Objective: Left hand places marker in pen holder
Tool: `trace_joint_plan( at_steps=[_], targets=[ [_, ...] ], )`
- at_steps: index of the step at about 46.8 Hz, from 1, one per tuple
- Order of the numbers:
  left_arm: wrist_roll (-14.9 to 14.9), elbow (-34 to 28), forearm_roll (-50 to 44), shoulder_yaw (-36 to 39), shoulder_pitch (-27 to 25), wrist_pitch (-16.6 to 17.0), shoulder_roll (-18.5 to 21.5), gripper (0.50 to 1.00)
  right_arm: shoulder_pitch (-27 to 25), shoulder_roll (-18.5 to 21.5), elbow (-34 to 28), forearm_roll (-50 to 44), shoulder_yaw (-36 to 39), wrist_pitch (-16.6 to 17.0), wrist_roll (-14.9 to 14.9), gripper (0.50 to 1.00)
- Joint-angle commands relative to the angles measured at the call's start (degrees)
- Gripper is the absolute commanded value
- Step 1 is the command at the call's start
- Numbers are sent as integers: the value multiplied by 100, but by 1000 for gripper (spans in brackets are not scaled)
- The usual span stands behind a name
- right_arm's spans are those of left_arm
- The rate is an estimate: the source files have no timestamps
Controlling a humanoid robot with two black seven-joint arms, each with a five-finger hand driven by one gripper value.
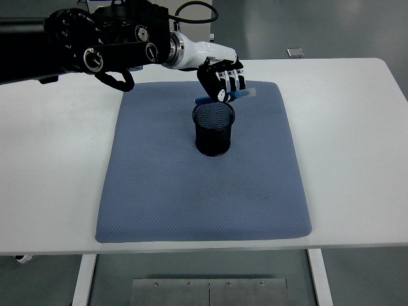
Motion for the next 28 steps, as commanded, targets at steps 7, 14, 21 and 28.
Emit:
trace_joint_plan(
  at_steps=[7,14,21,28],
  targets=[
    [-126,-3,-476,-70,186,125,-43,500,0,0,0,0,0,0,0,1000],
    [-161,6,-573,-62,283,213,-51,500,0,0,0,0,0,0,0,1000],
    [-232,6,-573,-44,397,292,-34,557,0,0,0,0,0,0,0,1000],
    [-232,6,-573,-53,371,345,28,844,0,0,0,0,0,0,0,1000]
  ],
)
